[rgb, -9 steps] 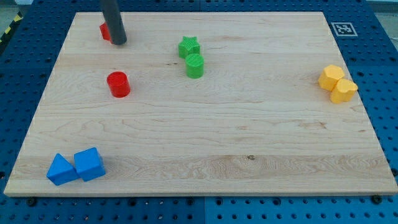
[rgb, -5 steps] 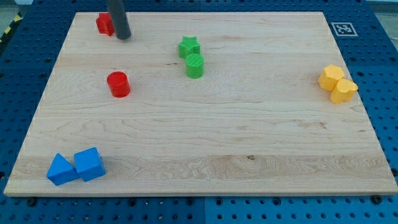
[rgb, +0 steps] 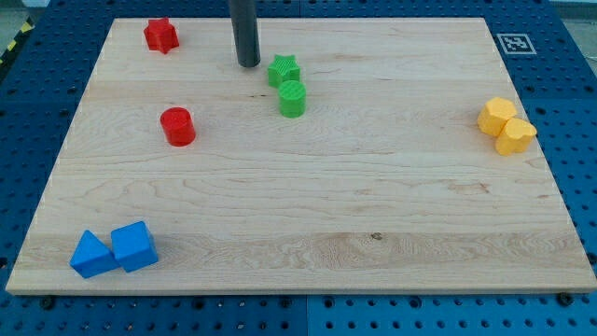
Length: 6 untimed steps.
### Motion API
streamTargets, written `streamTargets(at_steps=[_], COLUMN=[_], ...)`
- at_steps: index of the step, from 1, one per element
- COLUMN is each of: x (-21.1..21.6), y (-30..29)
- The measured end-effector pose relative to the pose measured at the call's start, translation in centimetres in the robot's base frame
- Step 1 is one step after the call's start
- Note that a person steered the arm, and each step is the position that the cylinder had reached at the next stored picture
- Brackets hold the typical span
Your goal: Push the green blocks towards the right side of the red circle
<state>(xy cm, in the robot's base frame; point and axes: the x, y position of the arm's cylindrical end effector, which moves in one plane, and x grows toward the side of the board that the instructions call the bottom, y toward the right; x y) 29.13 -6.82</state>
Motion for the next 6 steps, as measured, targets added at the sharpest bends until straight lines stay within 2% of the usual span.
streamTargets(at_steps=[1, 2, 4, 5, 6], x=[0.0, 0.0, 4.6, 4.9, 7.1], y=[6.0, 7.8, 7.8, 7.8, 7.8])
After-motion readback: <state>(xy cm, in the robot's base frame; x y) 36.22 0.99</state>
